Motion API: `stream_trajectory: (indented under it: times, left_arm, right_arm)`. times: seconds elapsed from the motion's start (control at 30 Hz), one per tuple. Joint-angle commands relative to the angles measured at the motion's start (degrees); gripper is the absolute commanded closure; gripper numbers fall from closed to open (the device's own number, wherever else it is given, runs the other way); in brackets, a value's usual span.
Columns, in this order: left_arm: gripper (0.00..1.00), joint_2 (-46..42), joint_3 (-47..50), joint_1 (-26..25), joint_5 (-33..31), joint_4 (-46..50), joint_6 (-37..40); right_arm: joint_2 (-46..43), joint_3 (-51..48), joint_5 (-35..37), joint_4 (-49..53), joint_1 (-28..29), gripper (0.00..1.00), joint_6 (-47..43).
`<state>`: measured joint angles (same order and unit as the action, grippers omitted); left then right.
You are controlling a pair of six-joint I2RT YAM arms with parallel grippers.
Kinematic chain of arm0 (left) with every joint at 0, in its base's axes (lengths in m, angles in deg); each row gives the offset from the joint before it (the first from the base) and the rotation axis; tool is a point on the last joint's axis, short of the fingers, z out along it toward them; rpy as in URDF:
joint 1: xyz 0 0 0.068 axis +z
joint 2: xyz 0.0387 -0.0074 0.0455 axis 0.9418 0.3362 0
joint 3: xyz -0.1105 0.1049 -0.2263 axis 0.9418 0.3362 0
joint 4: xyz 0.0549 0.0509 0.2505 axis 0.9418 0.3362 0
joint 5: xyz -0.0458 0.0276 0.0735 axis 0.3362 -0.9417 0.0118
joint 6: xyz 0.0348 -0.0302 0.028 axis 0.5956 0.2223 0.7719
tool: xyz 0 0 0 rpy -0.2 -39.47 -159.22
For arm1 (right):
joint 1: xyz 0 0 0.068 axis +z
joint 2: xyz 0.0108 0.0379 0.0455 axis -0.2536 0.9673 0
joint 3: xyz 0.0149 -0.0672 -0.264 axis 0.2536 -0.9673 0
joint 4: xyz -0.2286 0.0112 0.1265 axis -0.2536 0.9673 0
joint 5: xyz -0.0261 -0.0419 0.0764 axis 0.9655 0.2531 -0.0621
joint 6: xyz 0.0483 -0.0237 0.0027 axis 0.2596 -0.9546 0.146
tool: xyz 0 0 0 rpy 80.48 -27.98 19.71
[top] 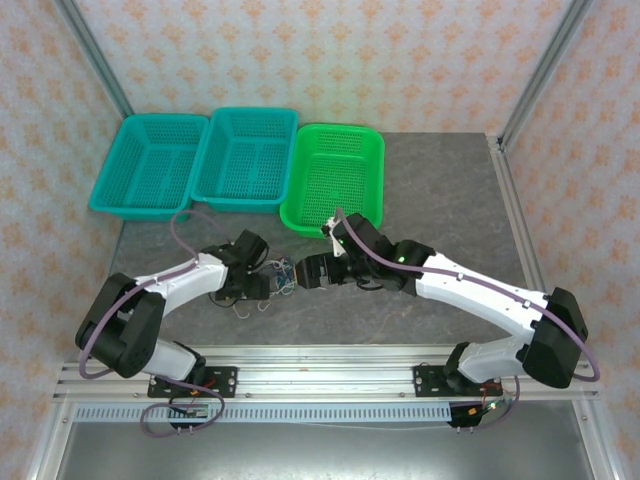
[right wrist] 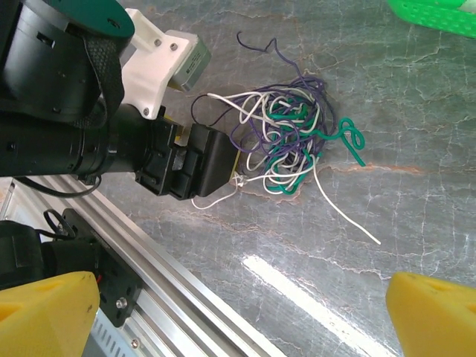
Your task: Untangle the cables
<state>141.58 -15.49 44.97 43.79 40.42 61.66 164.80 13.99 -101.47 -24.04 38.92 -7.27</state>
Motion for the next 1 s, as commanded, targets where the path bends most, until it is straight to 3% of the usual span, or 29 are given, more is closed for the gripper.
stream_trajectory:
  times: [0.0, 0.23, 0.37, 0.5, 0.67, 0.7, 0.83, 0.97]
  left_arm:
    - [0.30, 4.1, 1.6, -5.2, 7.5, -5.6, -3.3]
    - [0.67, -1.8, 6.7, -13.9, 1.5, -5.2, -18.8]
    - [0.90, -9.2, 10.4, -17.1, 2.0, -6.5, -25.3]
    - [0.99, -19.8, 13.0, -17.8, 3.8, -6.0, -30.1]
    - [0.94, -33.2, 14.8, -17.8, 7.1, -3.2, -32.9]
    - [0.90, -35.1, 15.0, -17.8, 7.3, -2.6, -33.0]
    - [0.59, -40.4, 16.4, -17.9, 6.2, 0.4, -28.4]
    - [0.54, -37.7, 14.8, -19.5, -1.7, 11.2, -25.5]
  right_arm:
    - [-0.9, -0.1, 3.0, -0.9, 0.2, 0.01, 2.0]
    - [-1.9, -1.8, 9.5, -0.2, 0.2, 0.01, 5.9]
    - [-1.9, -2.7, 9.8, -0.7, 0.2, 0.01, 6.8]
    - [-1.9, -3.6, 10.1, -1.3, 0.1, 0.01, 7.8]
    - [-3.1, -5.3, 10.5, -2.7, 0.2, 0.01, 9.3]
    - [-3.3, -5.6, 10.5, -3.1, 0.2, 0.01, 9.5]
    - [-4.4, -7.0, 10.7, -4.6, 0.2, 0.01, 10.2]
    - [-4.7, -7.4, 10.6, -4.8, 0.2, 0.01, 10.8]
